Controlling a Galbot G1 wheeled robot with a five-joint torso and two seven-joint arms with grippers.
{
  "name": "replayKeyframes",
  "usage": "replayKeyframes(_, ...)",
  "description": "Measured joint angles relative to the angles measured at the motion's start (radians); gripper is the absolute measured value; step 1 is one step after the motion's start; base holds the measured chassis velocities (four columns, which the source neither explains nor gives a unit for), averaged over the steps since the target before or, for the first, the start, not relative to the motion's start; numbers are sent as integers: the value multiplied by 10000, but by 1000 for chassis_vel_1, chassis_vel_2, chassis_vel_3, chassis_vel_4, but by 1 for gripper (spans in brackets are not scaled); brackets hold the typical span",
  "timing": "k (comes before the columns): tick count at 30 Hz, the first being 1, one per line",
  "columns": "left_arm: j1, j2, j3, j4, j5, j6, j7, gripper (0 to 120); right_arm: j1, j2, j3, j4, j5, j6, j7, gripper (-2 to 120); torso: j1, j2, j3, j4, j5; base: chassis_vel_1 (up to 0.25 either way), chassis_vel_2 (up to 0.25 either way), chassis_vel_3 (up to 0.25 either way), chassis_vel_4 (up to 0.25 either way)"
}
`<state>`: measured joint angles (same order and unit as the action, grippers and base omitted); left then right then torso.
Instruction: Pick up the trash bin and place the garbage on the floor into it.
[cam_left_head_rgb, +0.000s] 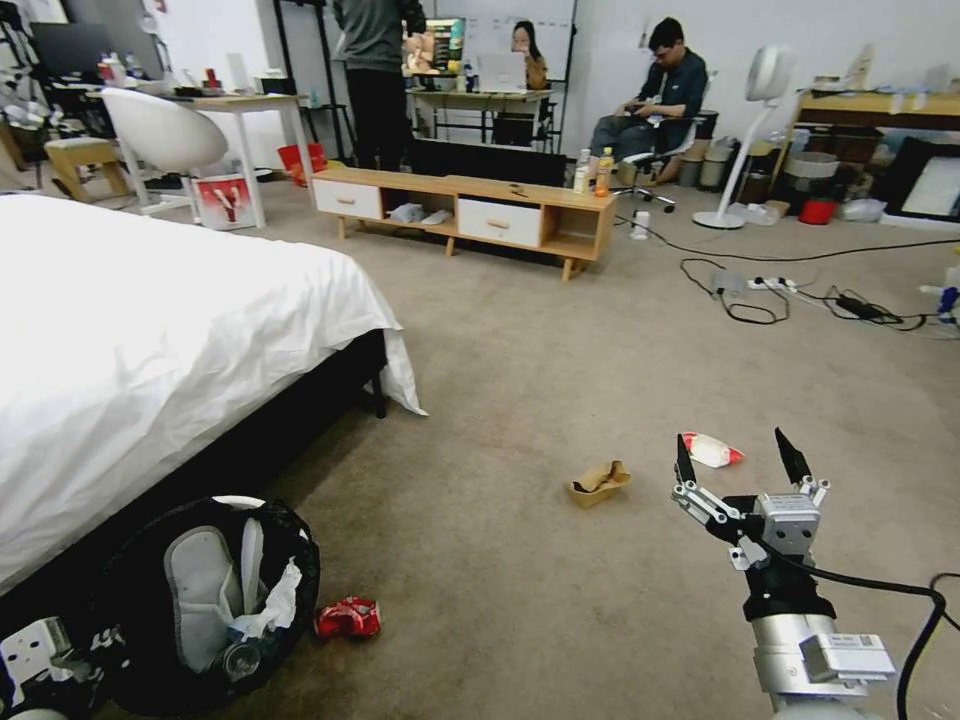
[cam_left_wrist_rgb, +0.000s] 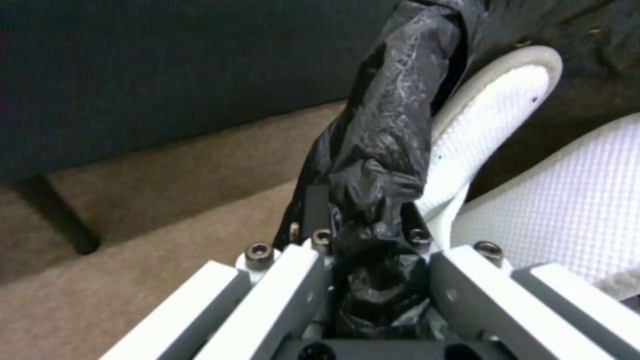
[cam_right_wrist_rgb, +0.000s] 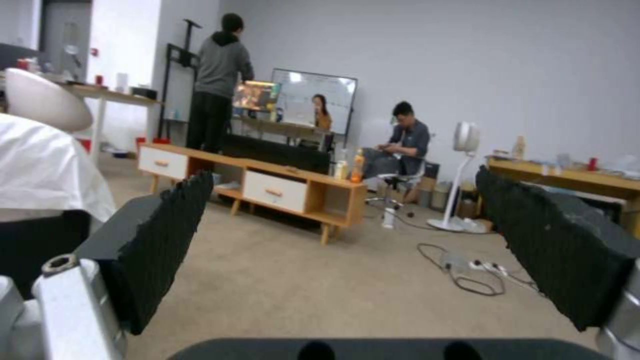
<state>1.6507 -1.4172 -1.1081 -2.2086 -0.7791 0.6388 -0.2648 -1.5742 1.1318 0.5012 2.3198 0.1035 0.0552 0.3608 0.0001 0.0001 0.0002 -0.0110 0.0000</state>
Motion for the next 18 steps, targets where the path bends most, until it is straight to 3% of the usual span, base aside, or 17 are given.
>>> replayKeyframes(18, 78, 6, -45, -70, -16, -1, 21, 1, 1, 113, -24, -48, -34, 51, -35, 100, 0, 0, 0, 0, 1, 78, 76, 76, 76)
